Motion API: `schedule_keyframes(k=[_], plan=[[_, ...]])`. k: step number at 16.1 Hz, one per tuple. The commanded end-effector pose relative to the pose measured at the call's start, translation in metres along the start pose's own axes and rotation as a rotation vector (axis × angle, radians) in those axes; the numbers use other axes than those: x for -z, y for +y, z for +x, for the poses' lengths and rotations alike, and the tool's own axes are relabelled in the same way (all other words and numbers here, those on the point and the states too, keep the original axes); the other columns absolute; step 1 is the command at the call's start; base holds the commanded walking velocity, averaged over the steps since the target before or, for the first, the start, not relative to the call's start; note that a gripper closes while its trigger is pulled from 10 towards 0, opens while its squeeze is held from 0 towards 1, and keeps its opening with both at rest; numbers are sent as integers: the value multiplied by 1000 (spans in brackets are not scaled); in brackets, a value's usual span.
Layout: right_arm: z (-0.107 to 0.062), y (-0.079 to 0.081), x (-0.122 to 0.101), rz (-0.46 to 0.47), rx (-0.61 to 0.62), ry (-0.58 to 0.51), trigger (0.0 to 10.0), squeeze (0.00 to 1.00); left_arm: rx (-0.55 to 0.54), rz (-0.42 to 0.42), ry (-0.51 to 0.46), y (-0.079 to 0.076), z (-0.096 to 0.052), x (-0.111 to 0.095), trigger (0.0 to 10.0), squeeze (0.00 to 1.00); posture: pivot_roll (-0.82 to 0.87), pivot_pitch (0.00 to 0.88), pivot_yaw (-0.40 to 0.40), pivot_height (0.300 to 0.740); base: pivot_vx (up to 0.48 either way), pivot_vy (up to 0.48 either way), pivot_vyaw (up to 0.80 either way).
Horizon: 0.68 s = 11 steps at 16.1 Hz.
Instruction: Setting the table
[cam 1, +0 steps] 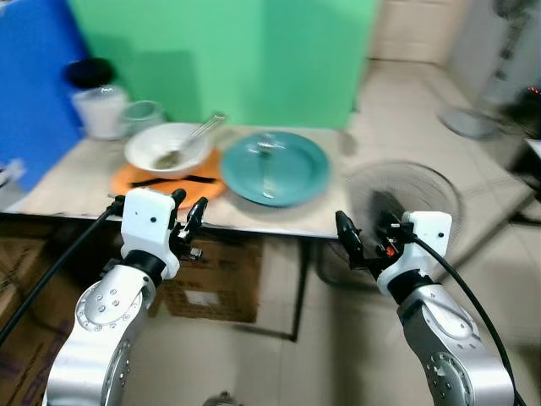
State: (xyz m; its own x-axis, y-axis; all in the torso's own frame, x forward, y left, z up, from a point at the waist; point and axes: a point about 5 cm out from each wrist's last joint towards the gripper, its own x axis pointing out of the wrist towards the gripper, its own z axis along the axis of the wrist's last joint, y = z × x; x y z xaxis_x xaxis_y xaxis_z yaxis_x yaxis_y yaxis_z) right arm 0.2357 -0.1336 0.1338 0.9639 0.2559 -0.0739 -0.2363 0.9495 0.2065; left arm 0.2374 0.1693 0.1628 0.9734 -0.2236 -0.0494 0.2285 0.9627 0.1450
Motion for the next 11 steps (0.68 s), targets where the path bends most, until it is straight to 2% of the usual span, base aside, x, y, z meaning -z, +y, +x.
schedule_keyframes(k=[1, 7, 11], plan=[[1, 8, -3, -13, -38, -16, 10000, 0, -11, 5, -2, 2, -1, -1, 10000, 0, 220, 0, 17, 727, 315, 0, 0], [1, 11, -1, -15, -66, -6, 10000, 0, -3, 9, 1, 2, 0, -1, 10000, 0, 216, 0, 22, 727, 314, 0, 0], [1, 9, -2, 14, -51, -12, 10000, 0, 15, 10, 6, 0, -1, -1, 10000, 0, 213, 0, 27, 727, 315, 0, 0]])
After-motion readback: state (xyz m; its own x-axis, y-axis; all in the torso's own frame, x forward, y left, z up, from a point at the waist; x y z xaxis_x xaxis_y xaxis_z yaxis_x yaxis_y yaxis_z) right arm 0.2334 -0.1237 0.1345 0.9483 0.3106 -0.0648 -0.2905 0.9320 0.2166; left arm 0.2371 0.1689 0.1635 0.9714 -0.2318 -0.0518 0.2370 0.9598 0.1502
